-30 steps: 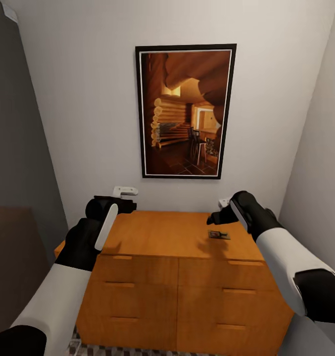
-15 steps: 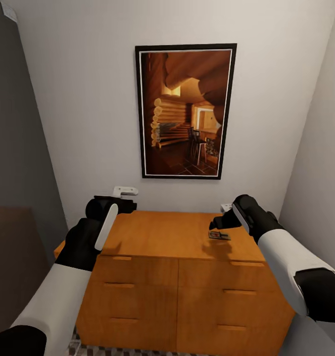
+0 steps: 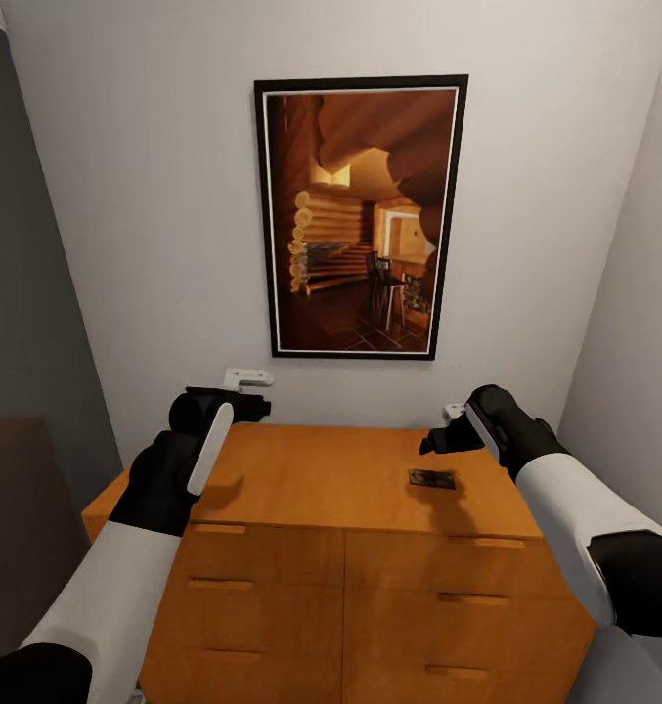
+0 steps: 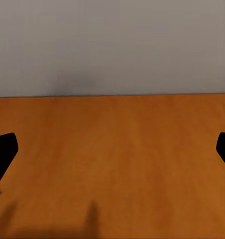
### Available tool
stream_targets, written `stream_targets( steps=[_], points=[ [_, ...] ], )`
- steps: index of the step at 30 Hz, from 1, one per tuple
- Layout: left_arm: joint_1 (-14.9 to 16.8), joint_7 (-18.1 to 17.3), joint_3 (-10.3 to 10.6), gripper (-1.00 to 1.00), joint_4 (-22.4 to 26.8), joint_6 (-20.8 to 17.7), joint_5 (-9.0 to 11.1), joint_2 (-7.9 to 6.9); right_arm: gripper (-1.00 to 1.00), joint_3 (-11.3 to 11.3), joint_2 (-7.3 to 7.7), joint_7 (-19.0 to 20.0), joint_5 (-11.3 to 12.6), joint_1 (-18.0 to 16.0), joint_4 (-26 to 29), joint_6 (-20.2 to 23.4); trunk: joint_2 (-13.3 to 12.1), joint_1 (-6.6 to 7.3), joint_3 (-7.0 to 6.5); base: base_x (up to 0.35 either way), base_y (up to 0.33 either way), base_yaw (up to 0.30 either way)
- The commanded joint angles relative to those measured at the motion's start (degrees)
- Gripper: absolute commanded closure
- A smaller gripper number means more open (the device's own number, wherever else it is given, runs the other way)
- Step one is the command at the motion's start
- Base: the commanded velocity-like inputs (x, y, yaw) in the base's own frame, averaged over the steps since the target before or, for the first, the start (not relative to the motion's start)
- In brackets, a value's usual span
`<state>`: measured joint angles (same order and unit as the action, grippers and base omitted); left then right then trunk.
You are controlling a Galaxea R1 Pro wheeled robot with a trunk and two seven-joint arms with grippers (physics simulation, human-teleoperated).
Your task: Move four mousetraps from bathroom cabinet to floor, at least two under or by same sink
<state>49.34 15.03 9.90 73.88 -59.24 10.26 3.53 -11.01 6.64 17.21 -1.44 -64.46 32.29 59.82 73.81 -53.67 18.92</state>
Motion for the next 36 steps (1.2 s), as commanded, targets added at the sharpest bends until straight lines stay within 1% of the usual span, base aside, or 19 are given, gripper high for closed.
stream_targets(
  steps=[1,12,17,25,36],
  points=[
    [0.1,0.6,0.1,-1.00,0.0,-0.2,0.6,0.01,-1.00,-0.3,0.07,0.3,-0.1,0.0,0.1,0.2,0.0,0.00,0.08,0.014,-0.007,0.000],
    [0.1,0.6,0.0,-1.00,0.0,-0.2,0.7,0.02,-1.00,-0.5,-0.24,0.4,0.3,0.0,0.1,0.2,0.0,0.00,0.08,0.004,-0.002,0.000],
    [0.1,0.7,0.1,-1.00,-1.4,-0.4,0.8,0.04,-1.00,-0.7,-0.57,0.3,0.0,0.0,0.1,0.2,0.0,0.00,0.08,0.000,0.000,0.000],
    [0.1,0.7,0.2,-1.00,-4.0,-0.6,0.9,0.13,-1.00,-0.6,-0.51,0.2,-0.3,0.0,0.2,0.2,0.0,0.00,0.08,0.000,0.000,0.000],
    [0.1,0.7,0.2,-1.00,-4.1,-0.7,0.8,0.12,-1.00,-0.6,-0.62,0.3,0.0,0.0,0.2,0.2,0.0,0.00,0.08,0.000,0.000,0.000]
  ],
)
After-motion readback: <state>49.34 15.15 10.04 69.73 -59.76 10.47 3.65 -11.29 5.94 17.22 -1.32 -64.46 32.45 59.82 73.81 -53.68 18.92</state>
